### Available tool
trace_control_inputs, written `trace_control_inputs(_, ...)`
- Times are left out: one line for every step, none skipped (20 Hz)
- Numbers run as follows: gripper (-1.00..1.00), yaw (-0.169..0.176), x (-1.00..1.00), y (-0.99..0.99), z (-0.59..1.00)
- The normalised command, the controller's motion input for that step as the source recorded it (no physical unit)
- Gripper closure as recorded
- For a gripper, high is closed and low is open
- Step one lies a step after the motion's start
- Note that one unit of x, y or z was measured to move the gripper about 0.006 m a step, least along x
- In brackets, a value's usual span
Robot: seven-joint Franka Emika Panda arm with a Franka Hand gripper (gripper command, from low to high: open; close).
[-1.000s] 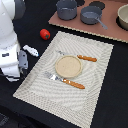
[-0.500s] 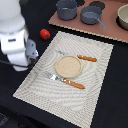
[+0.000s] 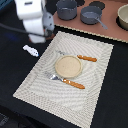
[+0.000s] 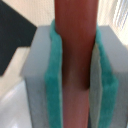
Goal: Place the fish, sausage, and tomato into the frying pan.
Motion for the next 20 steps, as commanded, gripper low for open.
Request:
trace_control_inputs(1.0, 0.0, 0.85, 0.77, 1.0)
trace_control_inputs(1.0, 0.0, 0.84, 0.76, 1.0)
trace_control_inputs(1.0, 0.0, 0.84, 0.76, 1.0)
trace_control_inputs(1.0, 0.0, 0.85, 0.76, 1.0)
trace_control_inputs(1.0, 0.0, 0.85, 0.76, 1.0)
trace_control_inputs(1.0, 0.0, 0.85, 0.76, 1.0)
trace_control_inputs(1.0, 0.0, 0.85, 0.76, 1.0)
trace_control_inputs(1.0, 0.0, 0.86, 0.75, 1.0)
trace_control_inputs(1.0, 0.0, 0.86, 0.75, 1.0)
trace_control_inputs(1.0, 0.0, 0.85, 0.75, 1.0)
trace_control_inputs(1.0, 0.0, 0.83, 0.75, 0.94)
trace_control_inputs(1.0, 0.0, 0.8, 0.74, 0.79)
trace_control_inputs(1.0, 0.0, 0.78, 0.74, 0.72)
trace_control_inputs(1.0, 0.0, 0.77, 0.74, 0.64)
trace_control_inputs(1.0, 0.0, 0.75, 0.75, 0.55)
trace_control_inputs(1.0, 0.0, 0.72, 0.76, 0.43)
trace_control_inputs(1.0, 0.0, 0.7, 0.77, 0.33)
trace_control_inputs(1.0, 0.0, 0.69, 0.78, 0.24)
trace_control_inputs(1.0, 0.0, 0.68, 0.79, 0.2)
trace_control_inputs(1.0, 0.0, 0.67, 0.79, 0.13)
